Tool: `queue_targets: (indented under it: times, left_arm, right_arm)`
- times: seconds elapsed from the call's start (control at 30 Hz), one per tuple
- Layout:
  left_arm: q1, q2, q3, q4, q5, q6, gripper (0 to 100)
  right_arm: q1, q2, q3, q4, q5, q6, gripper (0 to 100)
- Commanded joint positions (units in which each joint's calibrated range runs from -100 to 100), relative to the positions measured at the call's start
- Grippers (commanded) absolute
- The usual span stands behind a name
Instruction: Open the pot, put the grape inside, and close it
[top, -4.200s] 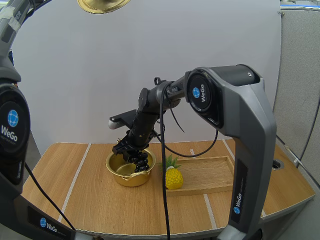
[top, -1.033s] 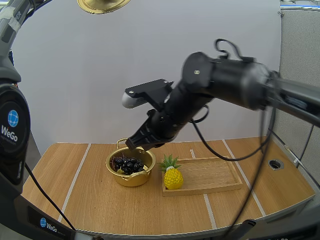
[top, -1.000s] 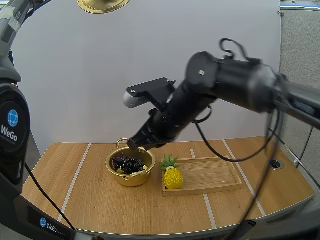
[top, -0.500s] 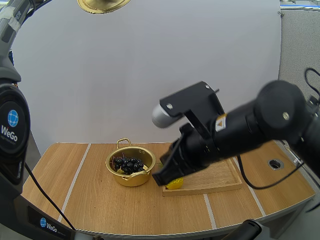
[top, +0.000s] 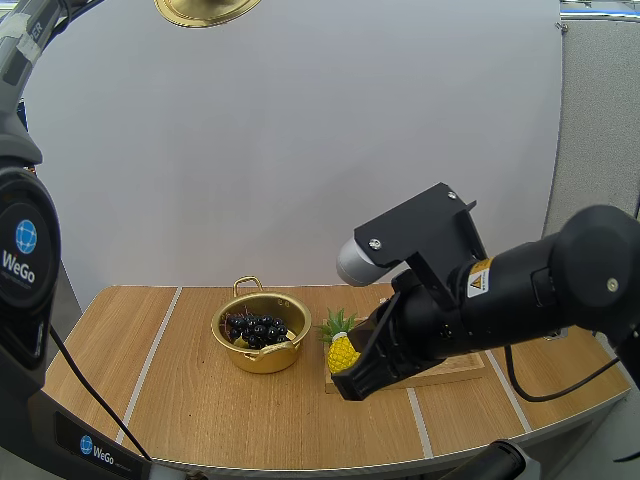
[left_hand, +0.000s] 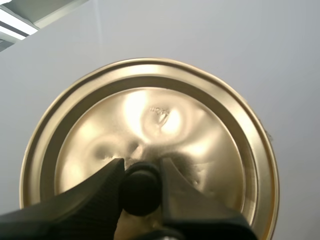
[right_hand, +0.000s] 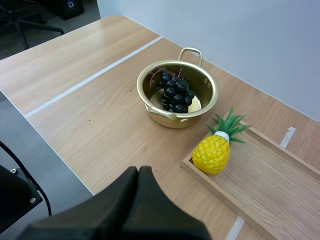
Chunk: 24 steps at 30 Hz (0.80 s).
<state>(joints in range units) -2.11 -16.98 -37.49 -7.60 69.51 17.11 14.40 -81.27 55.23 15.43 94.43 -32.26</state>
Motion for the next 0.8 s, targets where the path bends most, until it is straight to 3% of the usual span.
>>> queue_targets:
  times: [0.0,0.17,0.43,0.77]
  left_arm:
    - [-0.12,-0.22,-0.34,-0.29,-2.59,-0.81,0]
    - [-0.12,-0.38,-0.34,0.11,0.33,-0.81,0]
    - [-0.12,-0.77,-0.34,0.33,30.49,-0.58,0]
    - [-0.12,-0.24,3.27,0.22,30.49,0.49,0]
  right_arm:
    - [-0.58,-2.76,0.26,-0.09,1.24,0.18,0]
    - [-0.91,-7.36,1.96,-0.21,2.28,0.18,0]
    - [-1.01,-10.99,3.02,-0.81,4.22,0.18,0]
    - [-1.0,-10.99,3.02,-0.79,4.22,0.18,0]
